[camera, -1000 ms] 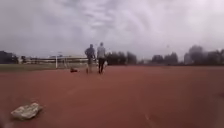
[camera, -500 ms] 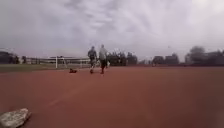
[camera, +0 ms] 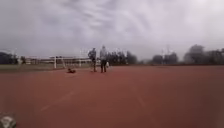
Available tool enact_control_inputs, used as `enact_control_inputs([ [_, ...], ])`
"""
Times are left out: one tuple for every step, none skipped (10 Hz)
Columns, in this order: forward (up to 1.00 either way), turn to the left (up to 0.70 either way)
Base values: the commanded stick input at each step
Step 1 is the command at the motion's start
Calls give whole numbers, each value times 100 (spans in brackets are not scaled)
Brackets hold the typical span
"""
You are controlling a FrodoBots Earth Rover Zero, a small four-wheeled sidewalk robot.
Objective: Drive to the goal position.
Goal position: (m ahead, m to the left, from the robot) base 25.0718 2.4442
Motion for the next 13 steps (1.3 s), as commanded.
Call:
enact_control_inputs([
  [46,0],
  [46,0],
  [46,0],
  [46,0],
  [46,0],
  [46,0],
  [46,0],
  [46,0],
  [46,0],
  [46,0],
  [46,0],
  [46,0],
  [46,0],
])
